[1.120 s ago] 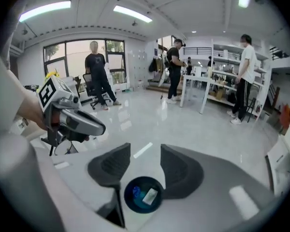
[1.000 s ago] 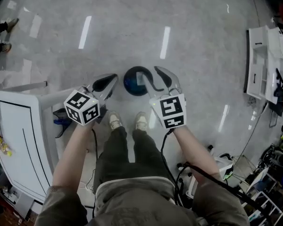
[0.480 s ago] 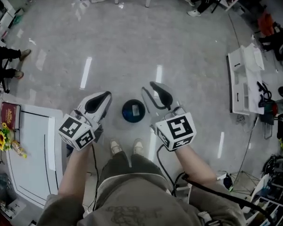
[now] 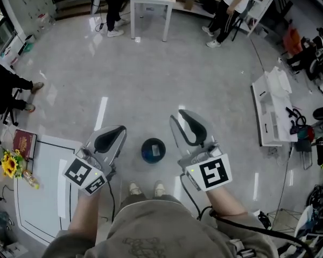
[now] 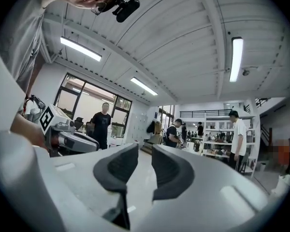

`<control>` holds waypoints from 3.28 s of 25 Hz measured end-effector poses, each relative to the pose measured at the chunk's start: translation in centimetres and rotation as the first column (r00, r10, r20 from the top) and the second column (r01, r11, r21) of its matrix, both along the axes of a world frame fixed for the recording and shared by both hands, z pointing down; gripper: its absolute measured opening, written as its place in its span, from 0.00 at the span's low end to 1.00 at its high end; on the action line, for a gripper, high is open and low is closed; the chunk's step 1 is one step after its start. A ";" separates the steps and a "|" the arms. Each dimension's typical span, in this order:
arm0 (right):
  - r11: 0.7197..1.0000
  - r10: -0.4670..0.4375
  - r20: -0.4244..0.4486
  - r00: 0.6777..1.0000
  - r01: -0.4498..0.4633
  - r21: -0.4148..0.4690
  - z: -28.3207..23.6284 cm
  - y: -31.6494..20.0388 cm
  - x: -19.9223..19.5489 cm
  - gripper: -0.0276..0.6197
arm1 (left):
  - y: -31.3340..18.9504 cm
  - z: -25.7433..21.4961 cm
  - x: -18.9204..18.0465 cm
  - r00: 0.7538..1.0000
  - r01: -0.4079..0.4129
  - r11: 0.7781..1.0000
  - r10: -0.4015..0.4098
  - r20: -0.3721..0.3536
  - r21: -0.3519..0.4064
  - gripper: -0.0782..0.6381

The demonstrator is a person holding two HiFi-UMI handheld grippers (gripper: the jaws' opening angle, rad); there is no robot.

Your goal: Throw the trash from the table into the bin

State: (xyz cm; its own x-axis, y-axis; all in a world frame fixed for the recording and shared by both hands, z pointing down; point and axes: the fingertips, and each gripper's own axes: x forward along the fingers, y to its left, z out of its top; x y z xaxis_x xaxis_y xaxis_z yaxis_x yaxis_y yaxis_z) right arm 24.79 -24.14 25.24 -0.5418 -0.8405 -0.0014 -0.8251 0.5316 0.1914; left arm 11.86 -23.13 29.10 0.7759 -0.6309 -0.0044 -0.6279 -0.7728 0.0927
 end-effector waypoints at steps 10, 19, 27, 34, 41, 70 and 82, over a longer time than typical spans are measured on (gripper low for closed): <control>0.998 0.064 0.006 0.998 -0.064 0.009 -0.9 4.3 0.8 0.05 | 4.4 -3.5 -0.3 1.000 -0.025 0.997 0.025 0.000 0.073 0.11; 0.997 0.053 0.010 0.999 -0.052 -0.061 1.2 5.2 0.4 0.05 | 5.3 -3.0 -0.7 1.000 -0.018 0.998 0.019 -0.012 0.067 0.11; 0.993 0.063 -0.004 0.998 -0.063 -0.097 2.1 5.6 1.0 0.05 | 5.7 -3.0 -0.1 0.999 -0.028 0.999 0.030 -0.043 0.037 0.11; 0.991 0.069 -0.003 0.998 -0.069 -0.119 3.0 5.6 1.9 0.05 | 5.7 -2.3 0.4 0.998 -0.025 0.999 0.026 -0.055 0.024 0.11; 0.989 0.066 0.015 0.998 -0.064 -0.132 3.5 5.6 2.7 0.05 | 5.5 -1.3 1.4 0.999 -0.031 1.000 0.031 -0.015 0.005 0.11; 0.983 -0.094 0.047 0.994 0.100 -0.155 6.3 4.3 8.7 0.05 | 5.8 0.9 4.7 0.984 0.173 0.984 -0.172 0.038 -0.031 0.11; 0.859 -0.506 0.048 0.861 0.509 -0.059 4.1 4.5 -5.7 0.05 | 10.4 -0.1 -5.5 0.865 0.497 0.868 -0.495 0.087 -0.003 0.11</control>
